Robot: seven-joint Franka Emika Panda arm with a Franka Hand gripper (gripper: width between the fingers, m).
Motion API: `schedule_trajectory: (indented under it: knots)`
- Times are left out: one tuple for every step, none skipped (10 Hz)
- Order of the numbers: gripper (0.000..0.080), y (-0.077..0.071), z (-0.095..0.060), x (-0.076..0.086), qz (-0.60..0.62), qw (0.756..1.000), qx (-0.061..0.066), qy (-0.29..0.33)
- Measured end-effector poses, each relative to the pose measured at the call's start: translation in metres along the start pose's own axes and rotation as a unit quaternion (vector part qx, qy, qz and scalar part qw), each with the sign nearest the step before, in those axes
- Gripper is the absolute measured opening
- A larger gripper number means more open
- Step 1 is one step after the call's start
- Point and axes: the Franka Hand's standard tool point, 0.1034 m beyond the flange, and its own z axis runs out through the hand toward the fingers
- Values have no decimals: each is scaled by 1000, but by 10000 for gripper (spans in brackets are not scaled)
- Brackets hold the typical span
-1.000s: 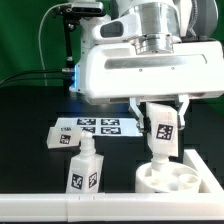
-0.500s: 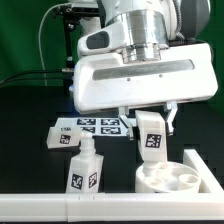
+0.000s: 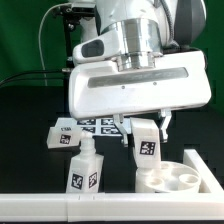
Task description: Assemble stool
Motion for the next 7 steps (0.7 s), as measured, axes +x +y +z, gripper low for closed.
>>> schedule_trajectory:
  knots:
    - [318, -5, 1, -1, -3, 1000, 2, -1]
    - [318, -10, 1, -1, -6, 1000, 4, -1]
    - [318, -12, 2, -2, -8, 1000, 5, -2]
    - [318, -12, 2, -3, -8, 1000, 5, -3]
    - [318, -11, 3, -4, -7, 1000, 5, -4]
    - [318, -9, 5, -6, -7, 1000, 4, -5]
    - [318, -8, 8, -9, -6, 1000, 3, -5]
